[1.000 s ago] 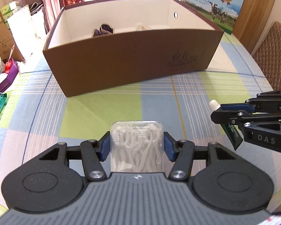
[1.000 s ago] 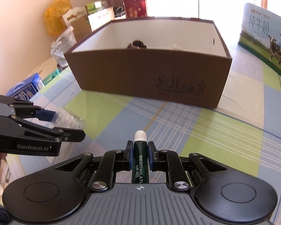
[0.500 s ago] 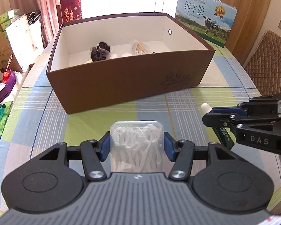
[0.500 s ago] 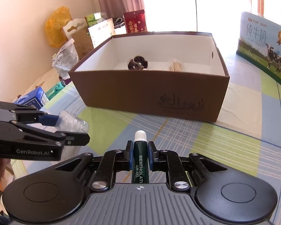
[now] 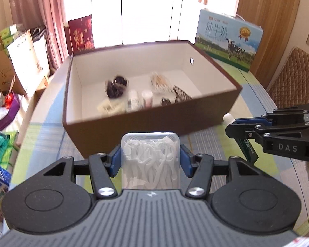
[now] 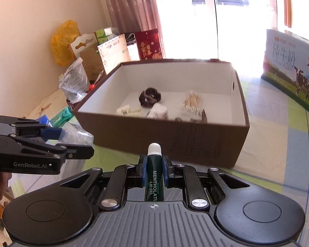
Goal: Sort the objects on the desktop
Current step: 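Lift the lip balm and floss box with both tools and carry them over the box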
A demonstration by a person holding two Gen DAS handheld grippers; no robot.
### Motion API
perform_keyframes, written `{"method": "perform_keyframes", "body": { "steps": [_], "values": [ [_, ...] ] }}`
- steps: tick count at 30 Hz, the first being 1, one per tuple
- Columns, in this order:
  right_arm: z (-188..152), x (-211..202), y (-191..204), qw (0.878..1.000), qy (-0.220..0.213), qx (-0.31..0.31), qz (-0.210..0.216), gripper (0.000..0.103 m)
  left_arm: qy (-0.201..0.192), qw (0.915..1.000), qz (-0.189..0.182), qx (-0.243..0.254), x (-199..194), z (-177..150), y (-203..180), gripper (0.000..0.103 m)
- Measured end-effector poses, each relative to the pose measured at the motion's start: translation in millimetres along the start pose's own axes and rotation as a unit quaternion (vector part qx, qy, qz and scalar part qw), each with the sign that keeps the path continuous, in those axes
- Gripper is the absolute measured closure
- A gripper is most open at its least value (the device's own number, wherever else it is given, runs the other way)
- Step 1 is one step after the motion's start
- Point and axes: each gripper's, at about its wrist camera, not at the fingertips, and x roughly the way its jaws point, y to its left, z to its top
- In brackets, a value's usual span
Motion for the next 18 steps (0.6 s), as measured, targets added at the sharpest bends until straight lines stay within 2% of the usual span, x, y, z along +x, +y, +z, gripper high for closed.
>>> {"method": "perform_keyframes", "body": {
  "steps": [9, 18],
  "values": [
    [62.9, 17.2, -18.6, 0.999, -0.032, -0.006, 0.001, 0.091, -0.032, 0.9993, 0.016, 0.009, 17.6, 60.0, 23.5, 0.051],
    [111.9, 63.0, -43.1, 0.999, -0.031, 0.003, -0.021, 0.091, -0.024, 0.9991, 0.033, 0.013, 69.4, 111.8, 51.3, 0.051]
  ]
}}
